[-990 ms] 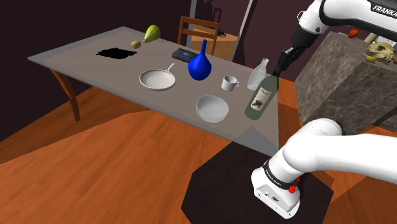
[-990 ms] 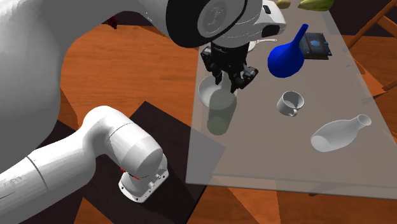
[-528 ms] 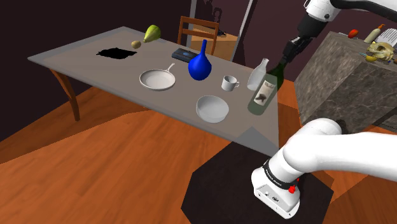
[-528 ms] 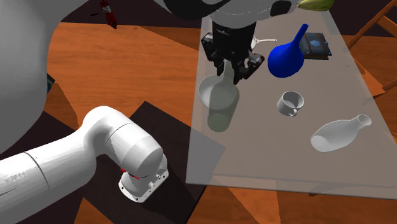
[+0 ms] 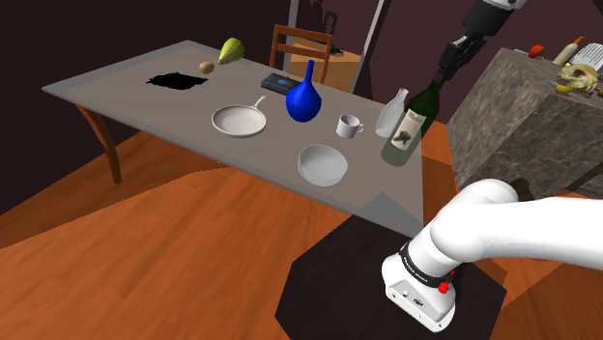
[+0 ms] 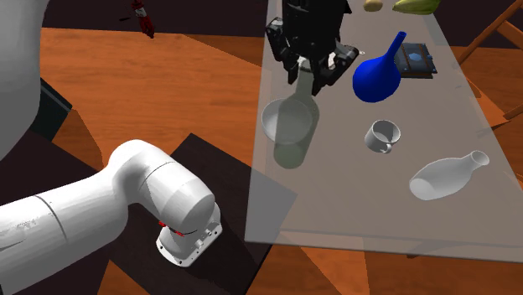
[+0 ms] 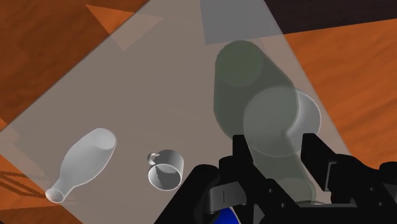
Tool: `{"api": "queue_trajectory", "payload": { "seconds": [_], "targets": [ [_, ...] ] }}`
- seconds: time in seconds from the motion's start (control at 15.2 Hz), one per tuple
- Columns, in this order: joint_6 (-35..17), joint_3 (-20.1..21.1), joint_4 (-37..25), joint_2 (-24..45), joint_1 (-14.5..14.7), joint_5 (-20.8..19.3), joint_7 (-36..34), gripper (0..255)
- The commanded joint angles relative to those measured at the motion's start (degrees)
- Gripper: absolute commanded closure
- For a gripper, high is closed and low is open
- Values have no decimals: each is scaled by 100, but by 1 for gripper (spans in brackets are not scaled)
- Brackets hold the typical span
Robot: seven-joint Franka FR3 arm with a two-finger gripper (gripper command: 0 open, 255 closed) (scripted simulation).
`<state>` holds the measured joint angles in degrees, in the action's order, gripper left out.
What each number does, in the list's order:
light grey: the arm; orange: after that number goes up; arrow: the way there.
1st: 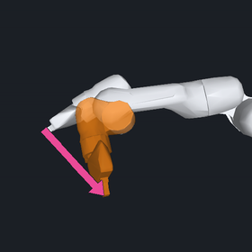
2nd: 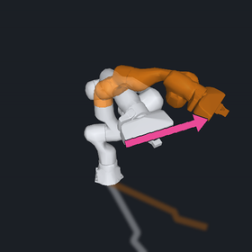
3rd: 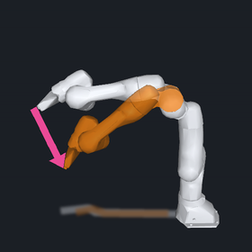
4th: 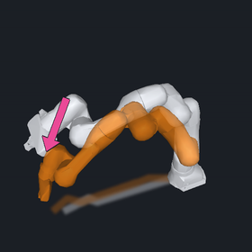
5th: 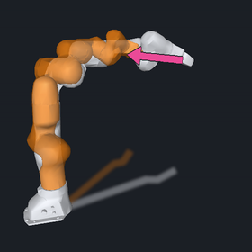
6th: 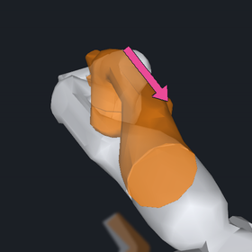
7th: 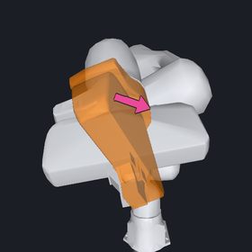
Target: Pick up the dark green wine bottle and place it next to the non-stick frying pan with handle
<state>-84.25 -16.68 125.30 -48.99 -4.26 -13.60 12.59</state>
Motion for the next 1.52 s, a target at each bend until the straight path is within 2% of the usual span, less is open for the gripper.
{"api": "queue_trajectory", "payload": {
  "seconds": [0.0,1.45],
  "targets": [
    [132,21,-207,74,15,25,12,255],
    [1610,95,-2803,1195,177,232,228,255]
  ]
}}
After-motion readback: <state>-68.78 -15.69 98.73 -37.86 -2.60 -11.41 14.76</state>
